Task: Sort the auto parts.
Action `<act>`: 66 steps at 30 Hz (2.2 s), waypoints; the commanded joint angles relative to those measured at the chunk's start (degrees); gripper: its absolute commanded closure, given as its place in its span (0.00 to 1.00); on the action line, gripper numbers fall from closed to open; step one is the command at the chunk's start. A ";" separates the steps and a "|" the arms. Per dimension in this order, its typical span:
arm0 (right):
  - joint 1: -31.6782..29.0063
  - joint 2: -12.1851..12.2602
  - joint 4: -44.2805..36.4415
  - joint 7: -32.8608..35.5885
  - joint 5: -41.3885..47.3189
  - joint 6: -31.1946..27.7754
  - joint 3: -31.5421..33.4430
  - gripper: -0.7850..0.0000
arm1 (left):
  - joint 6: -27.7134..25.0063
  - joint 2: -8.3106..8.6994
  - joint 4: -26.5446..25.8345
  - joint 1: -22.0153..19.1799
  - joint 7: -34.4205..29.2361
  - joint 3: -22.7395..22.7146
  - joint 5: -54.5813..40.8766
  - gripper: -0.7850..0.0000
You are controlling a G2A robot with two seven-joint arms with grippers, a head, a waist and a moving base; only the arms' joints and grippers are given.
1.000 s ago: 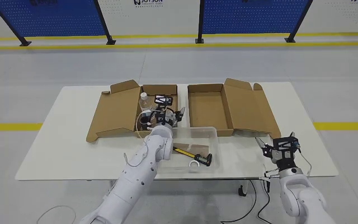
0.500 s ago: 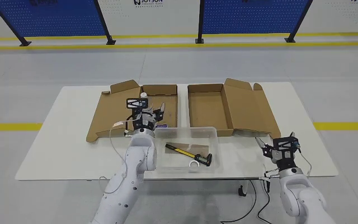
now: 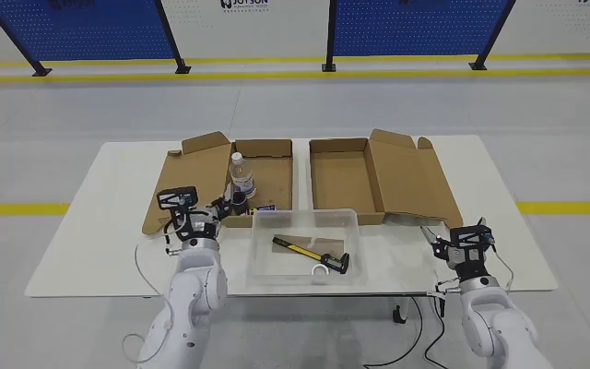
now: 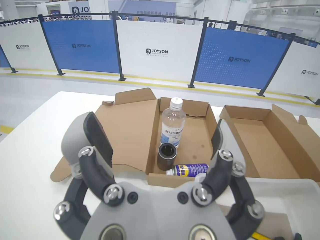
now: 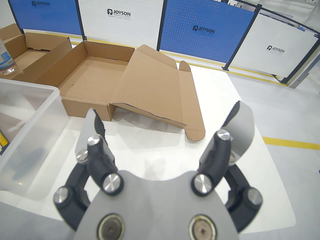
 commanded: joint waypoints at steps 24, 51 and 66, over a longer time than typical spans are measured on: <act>0.00 0.00 0.00 0.00 0.00 0.00 0.00 0.00 | -16.09 1.80 -8.89 12.74 -6.33 -3.76 3.89 0.00; 9.00 1.14 -12.49 29.34 5.94 -27.51 -5.61 0.00 | -16.45 1.87 -8.49 12.74 -6.48 -3.65 4.65 0.00; 26.91 -0.21 -3.33 51.27 18.15 -25.35 -22.16 0.00 | -16.45 1.87 -8.49 12.74 -6.48 -3.65 4.65 0.00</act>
